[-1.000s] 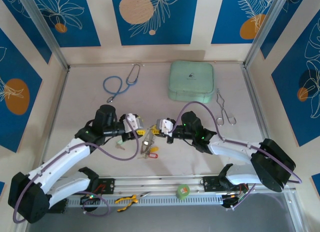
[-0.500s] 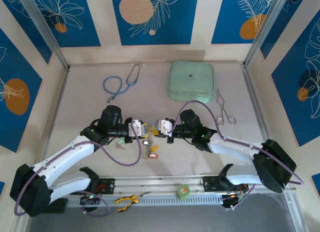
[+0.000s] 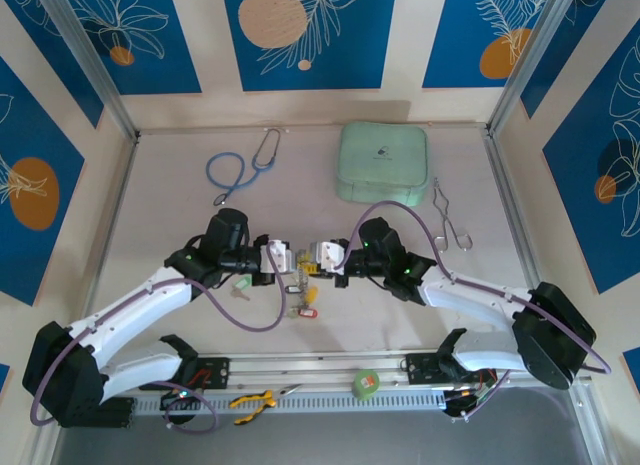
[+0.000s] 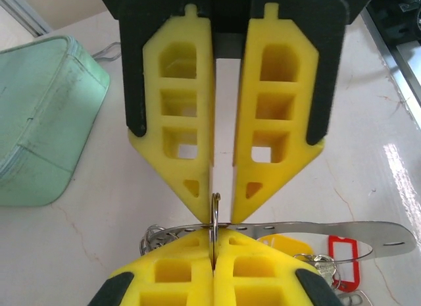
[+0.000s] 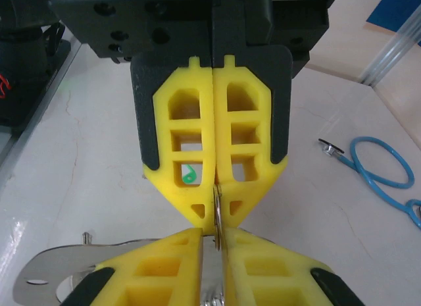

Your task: Put the keys on the keyring

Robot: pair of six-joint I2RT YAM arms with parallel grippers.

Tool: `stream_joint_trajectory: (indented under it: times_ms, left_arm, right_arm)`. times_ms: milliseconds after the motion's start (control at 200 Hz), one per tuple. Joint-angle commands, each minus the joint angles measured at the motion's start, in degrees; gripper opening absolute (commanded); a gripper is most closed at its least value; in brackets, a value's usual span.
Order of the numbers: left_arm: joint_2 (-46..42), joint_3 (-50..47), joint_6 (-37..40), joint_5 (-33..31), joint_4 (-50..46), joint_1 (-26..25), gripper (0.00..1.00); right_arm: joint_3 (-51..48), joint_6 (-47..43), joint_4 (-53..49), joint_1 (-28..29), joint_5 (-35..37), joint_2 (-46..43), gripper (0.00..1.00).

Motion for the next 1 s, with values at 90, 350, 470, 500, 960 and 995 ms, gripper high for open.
stream_joint_trajectory:
  times_ms: [90, 350, 470, 500, 960, 995]
  left_arm:
    - [-0.7, 1.3, 3.4, -2.1, 0.9, -1.9, 0.0]
    - [-1.4, 0.0, 4.0, -4.9, 1.5, -2.7, 0.0]
    - [-1.6, -0.2, 3.9, -5.2, 1.5, -2.9, 0.0]
    - [-1.6, -0.2, 3.7, -5.1, 1.5, -2.9, 0.0]
    - [-1.2, 0.5, 4.3, -5.3, 1.3, -4.0, 0.13]
    - [-1.2, 0.5, 4.4, -5.2, 1.4, -4.0, 0.12]
  right_arm:
    - [0.2, -2.3, -3.1, 0.4, 3.1, -1.7, 0.17]
    - [0.1, -3.6, -3.9, 0.7, 4.0, -1.7, 0.09]
    - [0.3, -3.5, -3.6, 0.9, 3.5, -1.7, 0.0]
    - [0.4, -3.6, -3.5, 1.1, 3.3, -1.6, 0.0]
    - [2.4, -3.5, -2.2, 3.0, 2.7, 0.8, 0.0]
    - [2.5, -3.5, -2.2, 3.1, 2.8, 0.8, 0.0]
